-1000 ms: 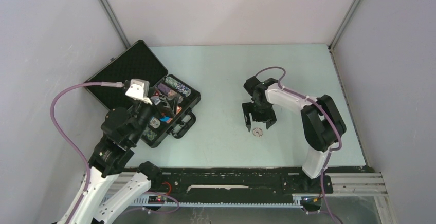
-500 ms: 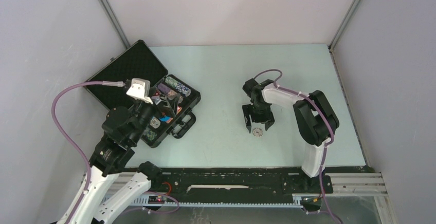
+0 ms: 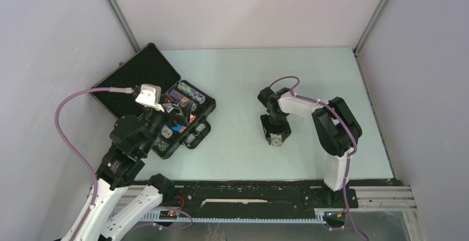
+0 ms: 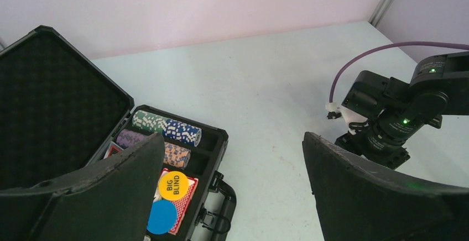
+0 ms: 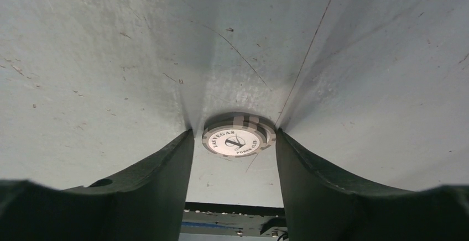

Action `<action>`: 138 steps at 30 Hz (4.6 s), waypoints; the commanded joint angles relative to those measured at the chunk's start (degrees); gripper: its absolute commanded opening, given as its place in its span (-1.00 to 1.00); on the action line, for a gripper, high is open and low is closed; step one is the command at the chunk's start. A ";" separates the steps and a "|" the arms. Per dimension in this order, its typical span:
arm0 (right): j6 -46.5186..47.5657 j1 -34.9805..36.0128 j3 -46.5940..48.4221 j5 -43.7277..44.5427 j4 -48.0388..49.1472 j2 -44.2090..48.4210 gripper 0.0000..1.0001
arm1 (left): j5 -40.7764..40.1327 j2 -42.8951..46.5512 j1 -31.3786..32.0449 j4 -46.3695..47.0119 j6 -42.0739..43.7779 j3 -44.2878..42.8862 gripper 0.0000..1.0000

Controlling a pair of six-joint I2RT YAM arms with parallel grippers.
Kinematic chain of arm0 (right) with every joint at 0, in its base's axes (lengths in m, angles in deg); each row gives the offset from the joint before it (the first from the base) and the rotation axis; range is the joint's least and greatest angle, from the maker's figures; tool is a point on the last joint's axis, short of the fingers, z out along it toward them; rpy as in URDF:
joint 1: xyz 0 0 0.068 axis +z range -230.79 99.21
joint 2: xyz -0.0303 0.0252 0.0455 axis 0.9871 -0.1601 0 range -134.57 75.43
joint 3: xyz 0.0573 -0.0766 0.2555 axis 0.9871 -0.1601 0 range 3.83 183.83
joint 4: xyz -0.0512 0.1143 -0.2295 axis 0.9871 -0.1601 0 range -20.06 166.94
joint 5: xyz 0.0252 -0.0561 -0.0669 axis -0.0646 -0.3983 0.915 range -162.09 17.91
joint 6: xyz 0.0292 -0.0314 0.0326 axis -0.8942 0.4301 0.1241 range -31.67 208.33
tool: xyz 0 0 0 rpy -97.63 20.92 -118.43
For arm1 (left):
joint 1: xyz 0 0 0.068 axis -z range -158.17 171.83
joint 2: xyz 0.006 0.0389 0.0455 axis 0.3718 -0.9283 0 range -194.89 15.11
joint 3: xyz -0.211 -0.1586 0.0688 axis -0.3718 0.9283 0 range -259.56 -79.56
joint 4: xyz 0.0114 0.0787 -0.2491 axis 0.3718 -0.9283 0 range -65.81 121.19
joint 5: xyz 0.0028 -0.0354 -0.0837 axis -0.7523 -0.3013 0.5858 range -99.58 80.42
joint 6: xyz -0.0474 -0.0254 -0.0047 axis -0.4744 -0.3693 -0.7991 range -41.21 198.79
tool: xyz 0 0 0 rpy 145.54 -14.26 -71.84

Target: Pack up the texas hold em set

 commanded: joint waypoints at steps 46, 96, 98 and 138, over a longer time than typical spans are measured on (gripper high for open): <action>-0.20 2.82 -2.51 2.34 3.05 -0.71 0.08 | -0.08 -1.94 0.35 0.52 0.27 1.54 1.00; 6.92 7.17 6.70 0.13 -7.81 16.00 -1.00 | 51.54 -47.20 -17.35 42.52 -60.41 7.26 0.68; 6.71 8.06 8.20 0.36 -8.63 16.22 -1.00 | 53.03 -51.50 -15.83 44.33 -61.09 6.17 0.67; 5.20 16.01 20.01 6.57 -17.83 17.94 -1.00 | 75.04 -69.15 5.07 68.78 -66.17 4.24 0.26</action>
